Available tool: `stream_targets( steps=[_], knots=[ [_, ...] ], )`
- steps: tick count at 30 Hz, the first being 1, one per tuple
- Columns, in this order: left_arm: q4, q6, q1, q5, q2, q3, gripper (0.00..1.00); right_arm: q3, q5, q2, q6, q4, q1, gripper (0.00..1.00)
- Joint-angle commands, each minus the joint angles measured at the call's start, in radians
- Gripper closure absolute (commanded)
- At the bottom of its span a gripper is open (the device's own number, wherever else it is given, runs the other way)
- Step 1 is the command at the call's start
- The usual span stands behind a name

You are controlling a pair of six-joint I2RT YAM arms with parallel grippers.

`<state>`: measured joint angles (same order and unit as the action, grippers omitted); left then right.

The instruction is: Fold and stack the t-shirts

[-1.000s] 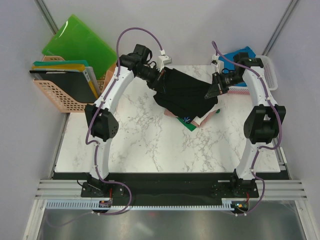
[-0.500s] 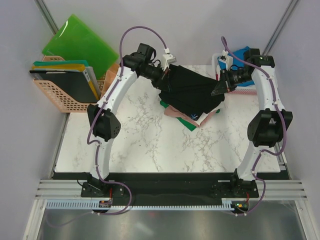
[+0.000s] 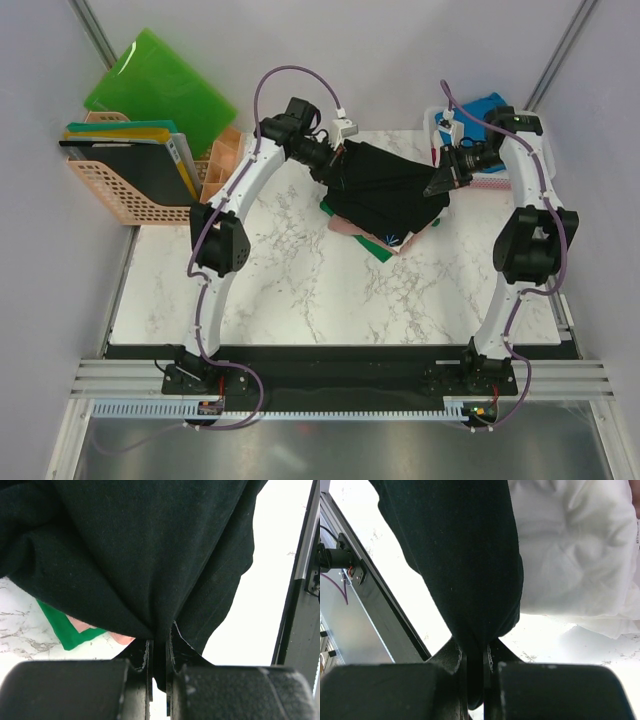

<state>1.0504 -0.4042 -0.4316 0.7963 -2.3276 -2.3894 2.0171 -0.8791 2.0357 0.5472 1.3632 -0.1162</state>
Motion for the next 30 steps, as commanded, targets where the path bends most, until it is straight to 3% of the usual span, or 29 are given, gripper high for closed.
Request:
stream_targets(
  steps=[1, 10, 19, 30],
  knots=[
    [0.037, -0.007, 0.039, -0.075, -0.036, -0.005, 0.98, -0.017, 0.052, -0.002, 0.025, -0.053, -0.062, 1.00],
    [0.008, -0.013, 0.039, -0.051, -0.128, 0.004, 0.98, -0.031, 0.103, 0.061, -0.019, -0.137, -0.069, 1.00],
    [-0.012, -0.048, 0.039, -0.095, -0.108, 0.025, 0.98, 0.014, 0.146, 0.144, -0.138, -0.311, -0.069, 1.00],
    [-0.035, -0.051, 0.039, -0.154, -0.082, 0.036, 0.98, -0.047, 0.284, 0.078, -0.225, -0.493, -0.066, 1.00]
  ],
)
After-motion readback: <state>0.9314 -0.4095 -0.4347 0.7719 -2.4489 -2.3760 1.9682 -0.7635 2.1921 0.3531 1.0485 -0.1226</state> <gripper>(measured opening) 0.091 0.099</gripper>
